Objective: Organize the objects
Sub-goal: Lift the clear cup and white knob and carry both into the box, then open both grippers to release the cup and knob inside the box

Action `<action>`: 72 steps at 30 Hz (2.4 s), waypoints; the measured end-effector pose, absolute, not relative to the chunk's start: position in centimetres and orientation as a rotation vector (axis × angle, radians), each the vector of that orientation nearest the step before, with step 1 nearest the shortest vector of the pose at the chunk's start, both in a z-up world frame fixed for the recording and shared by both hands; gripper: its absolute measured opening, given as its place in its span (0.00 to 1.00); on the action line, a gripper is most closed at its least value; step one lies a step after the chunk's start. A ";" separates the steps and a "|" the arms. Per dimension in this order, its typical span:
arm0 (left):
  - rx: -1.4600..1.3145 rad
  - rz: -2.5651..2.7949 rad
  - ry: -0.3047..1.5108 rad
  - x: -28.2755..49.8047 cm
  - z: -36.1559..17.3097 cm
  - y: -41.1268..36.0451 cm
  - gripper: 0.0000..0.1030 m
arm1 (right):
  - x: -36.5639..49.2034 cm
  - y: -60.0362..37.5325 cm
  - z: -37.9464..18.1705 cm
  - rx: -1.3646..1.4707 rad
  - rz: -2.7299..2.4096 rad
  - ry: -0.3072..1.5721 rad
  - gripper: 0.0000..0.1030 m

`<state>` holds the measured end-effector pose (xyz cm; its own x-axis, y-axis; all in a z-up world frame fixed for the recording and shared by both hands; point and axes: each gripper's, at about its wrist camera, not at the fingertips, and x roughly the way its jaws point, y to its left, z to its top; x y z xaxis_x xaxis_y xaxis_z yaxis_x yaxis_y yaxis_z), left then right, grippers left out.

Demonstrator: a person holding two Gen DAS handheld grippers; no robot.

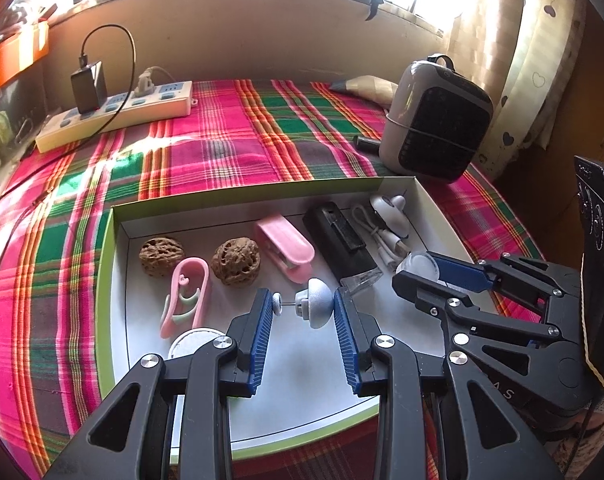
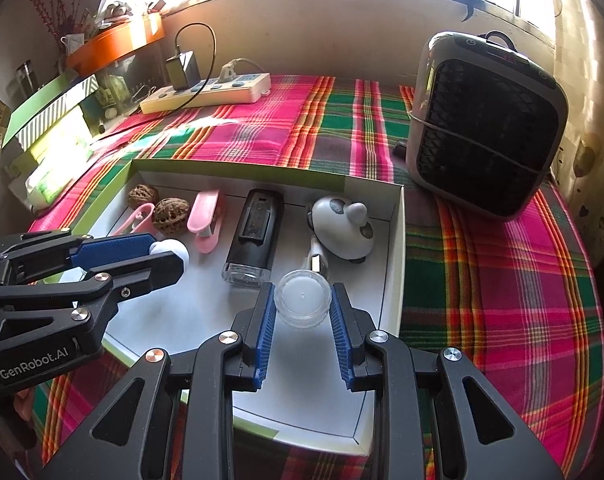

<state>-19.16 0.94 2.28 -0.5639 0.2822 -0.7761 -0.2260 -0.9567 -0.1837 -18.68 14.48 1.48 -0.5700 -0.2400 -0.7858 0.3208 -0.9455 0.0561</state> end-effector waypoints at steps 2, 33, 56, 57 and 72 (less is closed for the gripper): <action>-1.286 2.545 -0.080 -19.2 2.2 1.2 0.29 | -18.7 14.4 1.4 1.249 -2.528 0.135 0.28; -1.331 2.591 0.067 -19.8 1.2 2.6 0.29 | -18.8 13.9 1.1 1.217 -2.539 0.191 0.28; -1.346 2.591 0.051 -19.8 1.1 2.5 0.33 | -18.8 13.8 1.1 1.208 -2.548 0.187 0.28; -1.346 2.592 0.049 -19.8 1.2 2.5 0.33 | -18.8 13.8 1.1 1.207 -2.549 0.184 0.28; -1.332 2.619 -0.007 -18.9 1.7 1.6 0.37 | -18.6 14.0 1.3 1.200 -2.564 0.160 0.34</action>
